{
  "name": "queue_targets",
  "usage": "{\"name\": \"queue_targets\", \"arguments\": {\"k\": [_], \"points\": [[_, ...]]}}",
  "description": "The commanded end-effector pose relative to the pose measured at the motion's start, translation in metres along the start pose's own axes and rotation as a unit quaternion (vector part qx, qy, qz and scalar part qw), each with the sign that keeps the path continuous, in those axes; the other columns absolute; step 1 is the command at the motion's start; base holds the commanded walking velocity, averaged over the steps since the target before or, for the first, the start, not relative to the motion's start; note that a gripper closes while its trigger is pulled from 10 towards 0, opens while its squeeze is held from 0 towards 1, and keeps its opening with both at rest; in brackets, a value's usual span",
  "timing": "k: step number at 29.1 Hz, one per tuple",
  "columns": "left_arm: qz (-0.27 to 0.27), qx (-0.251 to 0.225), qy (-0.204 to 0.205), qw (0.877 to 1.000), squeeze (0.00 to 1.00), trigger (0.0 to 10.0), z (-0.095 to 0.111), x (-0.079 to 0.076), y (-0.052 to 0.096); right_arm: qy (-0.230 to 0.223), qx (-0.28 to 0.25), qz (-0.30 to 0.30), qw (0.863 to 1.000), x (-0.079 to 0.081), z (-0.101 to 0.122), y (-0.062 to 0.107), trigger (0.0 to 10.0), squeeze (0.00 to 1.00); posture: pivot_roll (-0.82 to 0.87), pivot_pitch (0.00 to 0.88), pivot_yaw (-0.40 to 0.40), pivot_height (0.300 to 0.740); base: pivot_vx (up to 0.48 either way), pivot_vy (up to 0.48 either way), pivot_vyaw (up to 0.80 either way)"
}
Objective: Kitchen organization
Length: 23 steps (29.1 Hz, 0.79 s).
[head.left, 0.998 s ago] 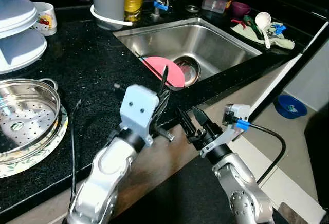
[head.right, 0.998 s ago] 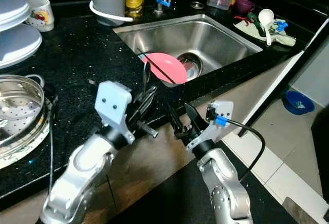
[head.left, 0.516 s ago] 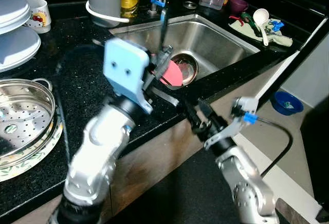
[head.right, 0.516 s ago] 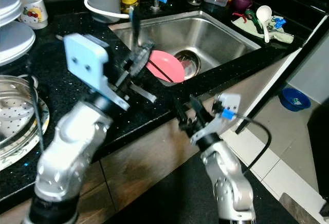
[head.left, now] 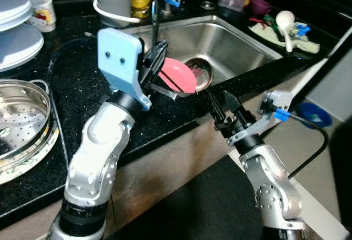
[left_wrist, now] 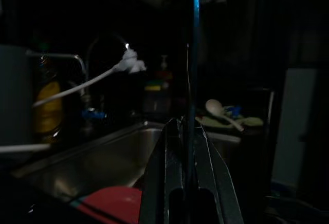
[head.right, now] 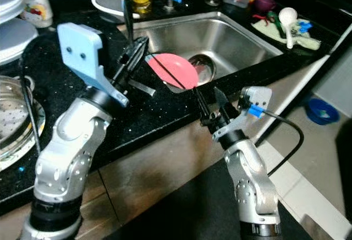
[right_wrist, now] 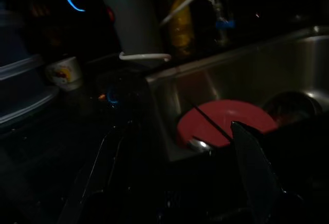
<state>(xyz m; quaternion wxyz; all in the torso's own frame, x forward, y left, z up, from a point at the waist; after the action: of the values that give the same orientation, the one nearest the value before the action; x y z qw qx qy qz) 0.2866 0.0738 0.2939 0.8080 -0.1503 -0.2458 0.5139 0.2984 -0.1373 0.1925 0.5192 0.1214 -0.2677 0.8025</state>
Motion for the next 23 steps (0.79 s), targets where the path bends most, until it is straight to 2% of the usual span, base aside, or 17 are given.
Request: {"name": "queue_targets", "arguments": {"k": [1,5,23], "points": [[-0.006,0.001,0.010,1.000,0.00,10.0,-0.0002,-0.0029,0.0005,0.001,-0.006,0.006,1.000,0.0028,0.0017,0.0013,10.0,0.00,0.09,0.009,-0.175,0.740,0.000,-0.307,0.78],[-0.009,0.001,0.012,1.000,0.00,10.0,-0.0004,-0.0037,0.0002,0.001,-0.003,0.011,1.000,0.0053,0.0001,0.0012,10.0,0.00,0.09,0.010,-0.174,0.740,0.000,-0.310,0.78],[-0.014,0.016,0.006,1.000,0.00,10.0,-0.0082,-0.0011,0.0019,0.002,0.012,0.002,1.000,0.0039,-0.0079,0.0017,10.0,0.00,0.09,0.010,-0.167,0.740,0.000,-0.307,0.00]]}}
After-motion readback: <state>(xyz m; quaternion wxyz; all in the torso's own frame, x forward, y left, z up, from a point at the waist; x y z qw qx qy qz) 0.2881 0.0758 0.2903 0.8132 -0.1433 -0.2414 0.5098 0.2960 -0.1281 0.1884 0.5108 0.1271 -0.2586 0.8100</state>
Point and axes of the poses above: a point about 5 cm out from each wrist's last joint towards the gripper, its own y axis pointing back from the gripper into the wrist, its own z axis along the axis of the wrist's last joint, x = y × z, the point moved 2 cm from there along -y, pointing out of the wrist towards the gripper, and after that the axes turned 10 degrees about -y, right-handed, at the moved point
